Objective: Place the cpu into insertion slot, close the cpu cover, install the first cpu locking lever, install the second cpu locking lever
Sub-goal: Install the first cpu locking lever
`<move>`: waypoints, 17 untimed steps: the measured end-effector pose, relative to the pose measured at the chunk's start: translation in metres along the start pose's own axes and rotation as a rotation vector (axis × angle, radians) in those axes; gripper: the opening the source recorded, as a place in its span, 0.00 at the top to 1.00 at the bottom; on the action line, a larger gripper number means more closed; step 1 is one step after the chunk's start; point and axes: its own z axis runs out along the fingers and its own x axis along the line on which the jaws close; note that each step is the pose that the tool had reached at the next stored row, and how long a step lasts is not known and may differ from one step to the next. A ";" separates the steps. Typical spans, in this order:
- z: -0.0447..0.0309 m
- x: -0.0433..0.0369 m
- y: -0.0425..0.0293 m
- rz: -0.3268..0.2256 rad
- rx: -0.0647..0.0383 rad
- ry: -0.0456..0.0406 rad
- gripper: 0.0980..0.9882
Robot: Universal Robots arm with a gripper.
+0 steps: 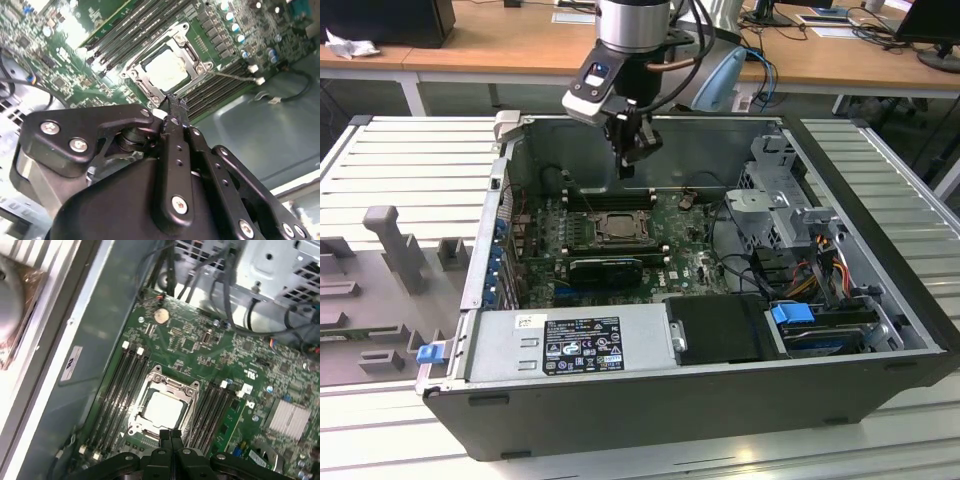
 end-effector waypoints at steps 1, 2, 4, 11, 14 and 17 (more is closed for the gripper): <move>0.0013 0.0000 0.0000 -0.026 0.000 0.0003 0.99; 0.0024 0.0000 0.0000 -0.045 0.001 0.0006 0.99; 0.0039 0.0000 0.0000 -0.089 0.001 0.0009 0.99; 0.0043 0.0000 0.0000 -0.252 0.002 0.0026 0.99; 0.0043 0.0000 0.0000 -0.297 0.003 0.0031 0.99; 0.0043 0.0000 0.0000 -0.365 0.003 0.0038 0.99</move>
